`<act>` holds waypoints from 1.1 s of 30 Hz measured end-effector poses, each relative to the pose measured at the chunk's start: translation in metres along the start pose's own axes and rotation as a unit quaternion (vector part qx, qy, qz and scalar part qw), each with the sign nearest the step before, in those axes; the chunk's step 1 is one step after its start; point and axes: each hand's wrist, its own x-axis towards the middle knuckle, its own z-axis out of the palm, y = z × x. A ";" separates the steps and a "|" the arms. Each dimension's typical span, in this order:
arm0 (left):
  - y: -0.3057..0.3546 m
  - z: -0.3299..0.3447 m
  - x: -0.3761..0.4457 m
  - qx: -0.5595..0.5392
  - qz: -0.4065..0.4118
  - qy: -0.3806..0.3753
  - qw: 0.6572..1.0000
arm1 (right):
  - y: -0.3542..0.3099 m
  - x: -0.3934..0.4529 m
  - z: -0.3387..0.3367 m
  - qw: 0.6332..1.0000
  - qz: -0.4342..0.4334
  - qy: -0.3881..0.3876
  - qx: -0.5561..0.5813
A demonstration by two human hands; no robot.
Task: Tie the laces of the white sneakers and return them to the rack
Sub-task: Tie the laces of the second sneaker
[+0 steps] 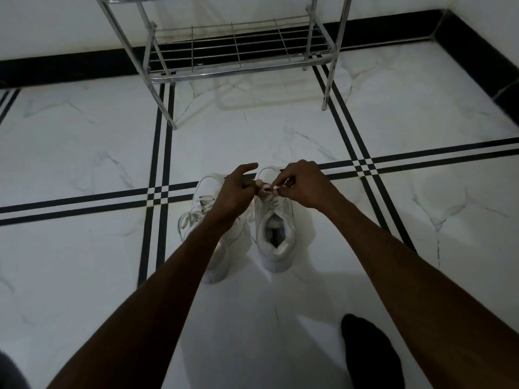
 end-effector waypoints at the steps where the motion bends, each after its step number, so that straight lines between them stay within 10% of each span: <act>1: 0.000 0.000 -0.001 -0.015 0.000 -0.001 1.000 | -0.001 0.000 0.002 1.000 -0.008 0.026 -0.003; 13: 0.004 0.006 -0.003 0.163 0.043 0.016 0.986 | -0.002 -0.013 0.016 0.947 0.151 0.094 0.269; 24: -0.040 -0.025 -0.047 0.565 0.149 0.077 0.808 | 0.065 -0.055 0.011 0.789 0.503 0.098 0.337; 29: -0.039 -0.023 -0.039 0.584 0.113 0.072 0.801 | 0.073 -0.054 0.018 0.799 0.517 0.117 0.284; 33: -0.043 -0.025 -0.043 0.567 0.110 0.068 0.813 | 0.060 -0.056 0.011 0.924 0.343 0.132 0.106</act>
